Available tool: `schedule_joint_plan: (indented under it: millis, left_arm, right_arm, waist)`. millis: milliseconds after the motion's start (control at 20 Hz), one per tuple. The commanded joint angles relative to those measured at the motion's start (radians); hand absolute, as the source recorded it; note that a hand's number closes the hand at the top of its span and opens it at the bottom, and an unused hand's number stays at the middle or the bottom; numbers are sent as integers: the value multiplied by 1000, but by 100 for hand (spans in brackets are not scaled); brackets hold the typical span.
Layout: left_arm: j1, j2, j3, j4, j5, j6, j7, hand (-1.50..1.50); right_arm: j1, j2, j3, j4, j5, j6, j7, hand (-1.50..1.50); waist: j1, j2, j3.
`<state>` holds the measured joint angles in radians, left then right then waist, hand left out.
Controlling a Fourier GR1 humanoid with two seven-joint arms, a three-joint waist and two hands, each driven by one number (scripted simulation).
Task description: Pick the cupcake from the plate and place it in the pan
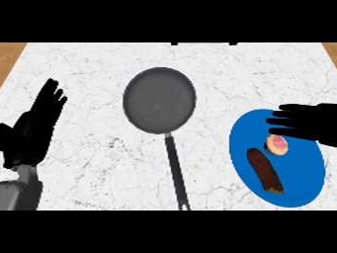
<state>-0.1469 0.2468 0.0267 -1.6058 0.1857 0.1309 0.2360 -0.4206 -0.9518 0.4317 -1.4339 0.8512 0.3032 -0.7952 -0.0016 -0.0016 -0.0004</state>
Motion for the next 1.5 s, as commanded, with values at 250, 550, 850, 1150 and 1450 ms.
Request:
schedule_joint_plan:
  millis: [250,550,850,1150,1450]
  left_arm:
    - [-73,-10,35,79,-10,-26,-12,0]
    - [-31,-46,9,38,-57,-11,-14,0]
    - [12,-27,29,-71,-31,-35,58,0]
    - [-32,-47,47,-8,-35,-47,38,0]
    - [-12,-106,4,20,-110,-8,-17,0]
  right_arm:
    - [44,160,-12,8,182,16,111,-150]
    - [-47,209,-81,62,228,120,37,-150]
    - [-49,296,-51,218,359,15,21,-150]
    - [-68,379,-90,245,413,44,18,-150]
    - [34,411,-111,241,459,-15,-5,-150]
  waist:
    - [3,3,0]
    - [7,2,0]
    - [13,2,1]
    - [7,2,0]
    - [2,1,0]
